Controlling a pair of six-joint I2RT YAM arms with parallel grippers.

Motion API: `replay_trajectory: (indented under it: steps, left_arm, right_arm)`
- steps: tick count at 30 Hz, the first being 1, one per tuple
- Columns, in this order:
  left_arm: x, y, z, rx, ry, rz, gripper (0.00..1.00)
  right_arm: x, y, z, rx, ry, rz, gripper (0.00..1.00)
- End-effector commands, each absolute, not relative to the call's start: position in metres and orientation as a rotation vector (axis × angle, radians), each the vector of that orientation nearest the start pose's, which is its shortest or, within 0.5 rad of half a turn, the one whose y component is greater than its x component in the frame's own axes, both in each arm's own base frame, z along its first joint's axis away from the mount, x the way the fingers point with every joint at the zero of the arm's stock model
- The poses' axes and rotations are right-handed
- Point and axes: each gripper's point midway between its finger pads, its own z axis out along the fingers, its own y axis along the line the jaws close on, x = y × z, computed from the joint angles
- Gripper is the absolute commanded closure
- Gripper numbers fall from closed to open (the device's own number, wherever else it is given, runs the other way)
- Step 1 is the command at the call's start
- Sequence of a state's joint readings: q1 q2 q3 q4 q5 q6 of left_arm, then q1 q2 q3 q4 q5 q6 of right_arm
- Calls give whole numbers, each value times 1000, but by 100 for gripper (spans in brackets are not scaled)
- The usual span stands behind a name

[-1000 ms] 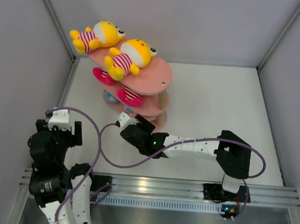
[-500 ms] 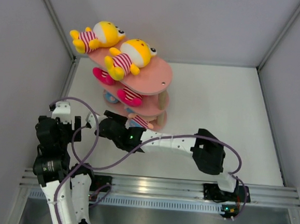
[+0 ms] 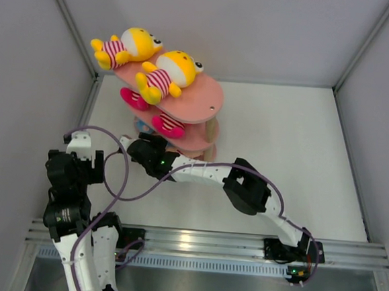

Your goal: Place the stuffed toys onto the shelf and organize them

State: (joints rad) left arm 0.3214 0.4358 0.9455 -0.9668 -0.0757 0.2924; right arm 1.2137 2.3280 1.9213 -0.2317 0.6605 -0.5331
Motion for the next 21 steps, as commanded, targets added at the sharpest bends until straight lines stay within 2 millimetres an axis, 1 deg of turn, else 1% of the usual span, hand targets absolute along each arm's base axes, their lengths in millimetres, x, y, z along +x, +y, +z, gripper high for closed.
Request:
replay_trajectory:
  steps: [1,3,7,8,10,11,12,14,15,16,17,18,20,21]
  left_arm:
    - [165,70,265,-24,1984,419,10]
    - [166,70,266,-20,1984,417,10]
    - [166,68,264,-8,1987,414,10]
    - [166,69,263,-6,1988,415,10]
    - [166,69,263,-5,1988,416,10]
    - [165,68,264,-6,1987,415,10]
    - [166,69,264,-6,1987,417,10]
    - [166,69,264,-5,1987,416,10]
    - [167,64,265,18,1982,390,10]
    - [167,64,264,18,1982,388,10]
    - [168,63,265,22,1980,385,10]
    - [168,63,266,24,1978,385,10]
    - [167,62,268,25,1977,383,10]
    - [167,62,269,25,1975,384,10]
  right_arm:
    - [338,506,117,-1360,1557,-415,38]
    - [343,502,110,-1364,1568,-446,38]
    - [351,493,103,-1370,1556,-533,38]
    - [352,493,102,-1372,1550,-545,39]
    - [352,494,97,-1387,1546,-558,44]
    - [352,494,96,-1384,1548,-557,47]
    - [353,493,92,-1377,1556,-556,56]
    - [354,494,88,-1375,1557,-557,66]
    - [355,495,90,-1362,1551,-555,71]
    - [358,496,92,-1347,1551,-556,82]
    - [360,496,94,-1333,1553,-550,88]
    - [364,499,100,-1295,1554,-528,100]
    - [366,503,106,-1274,1545,-492,100]
    - [366,510,110,-1256,1533,-460,100]
